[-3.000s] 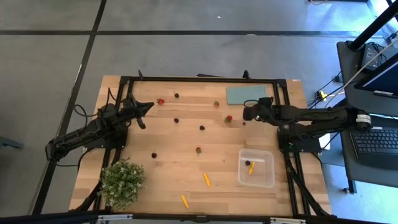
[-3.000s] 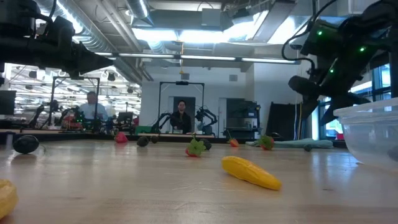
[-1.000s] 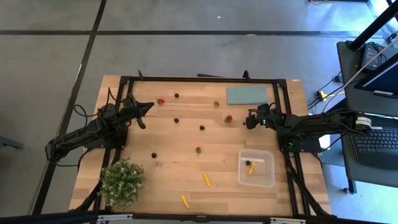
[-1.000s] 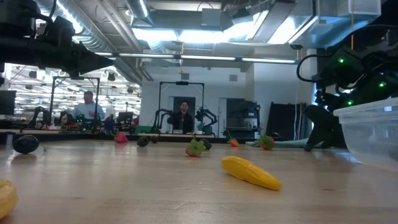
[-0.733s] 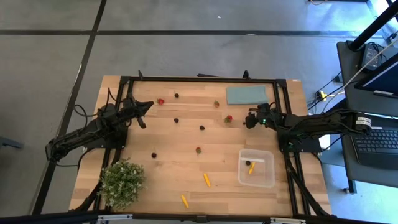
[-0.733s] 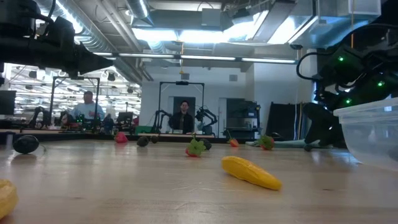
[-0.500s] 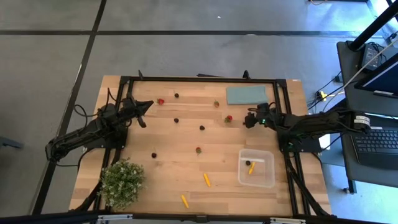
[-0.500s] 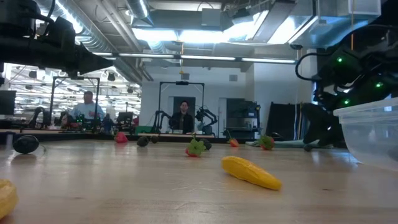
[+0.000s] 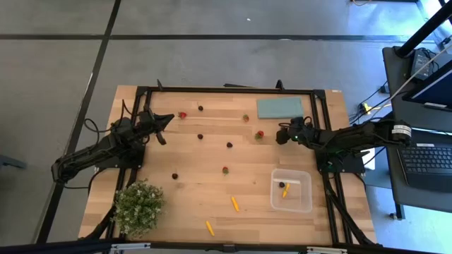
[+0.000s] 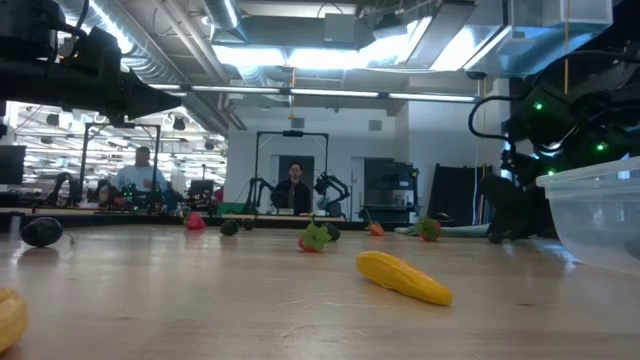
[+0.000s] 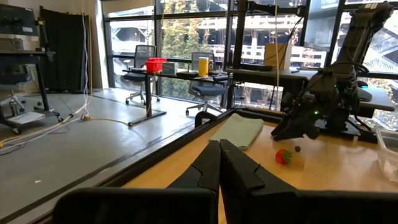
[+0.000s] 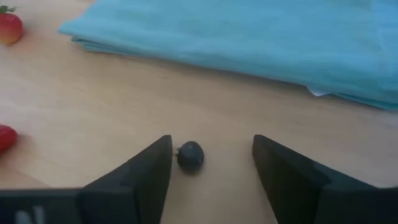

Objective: Pick and placing Produce into tupperware
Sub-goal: Put the top blueberry into the container

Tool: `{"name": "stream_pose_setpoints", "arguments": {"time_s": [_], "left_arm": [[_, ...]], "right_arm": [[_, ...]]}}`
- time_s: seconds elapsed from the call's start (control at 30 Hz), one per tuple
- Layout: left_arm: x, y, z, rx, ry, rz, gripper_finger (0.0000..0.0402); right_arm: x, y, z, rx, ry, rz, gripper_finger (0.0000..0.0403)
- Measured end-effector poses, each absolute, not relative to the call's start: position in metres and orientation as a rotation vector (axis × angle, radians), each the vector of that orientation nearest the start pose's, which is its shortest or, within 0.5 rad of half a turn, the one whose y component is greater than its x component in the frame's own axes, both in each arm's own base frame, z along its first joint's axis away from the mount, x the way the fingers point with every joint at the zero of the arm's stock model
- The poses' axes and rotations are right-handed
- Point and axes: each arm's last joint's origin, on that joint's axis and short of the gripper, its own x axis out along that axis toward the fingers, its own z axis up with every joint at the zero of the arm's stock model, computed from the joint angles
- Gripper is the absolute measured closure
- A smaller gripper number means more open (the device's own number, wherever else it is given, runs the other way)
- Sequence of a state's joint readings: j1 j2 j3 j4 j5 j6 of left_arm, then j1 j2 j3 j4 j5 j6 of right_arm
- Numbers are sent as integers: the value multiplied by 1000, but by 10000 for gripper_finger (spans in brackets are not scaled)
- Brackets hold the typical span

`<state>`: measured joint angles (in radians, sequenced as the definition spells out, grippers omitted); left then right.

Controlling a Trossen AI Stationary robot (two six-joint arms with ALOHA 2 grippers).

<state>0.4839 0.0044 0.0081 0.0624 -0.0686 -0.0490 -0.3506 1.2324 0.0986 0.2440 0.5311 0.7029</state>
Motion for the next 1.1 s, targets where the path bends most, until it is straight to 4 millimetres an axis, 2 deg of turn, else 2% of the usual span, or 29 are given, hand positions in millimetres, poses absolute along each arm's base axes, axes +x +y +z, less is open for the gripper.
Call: {"name": "stream_pose_setpoints", "arguments": {"time_s": [0.3, 0.63, 0.93, 1.1], "left_arm": [[85, 47, 172, -34, -78, 550, 401], [85, 47, 172, -34, -78, 550, 401], [85, 47, 172, -34, -78, 550, 401], [85, 47, 172, -34, -78, 550, 401]], "right_arm": [[133, -65, 83, 524, 604, -1109, 254], [133, -64, 82, 571, 576, -1130, 289], [133, -64, 83, 632, 543, -1130, 353], [135, -64, 84, 667, 517, -1104, 355]]}}
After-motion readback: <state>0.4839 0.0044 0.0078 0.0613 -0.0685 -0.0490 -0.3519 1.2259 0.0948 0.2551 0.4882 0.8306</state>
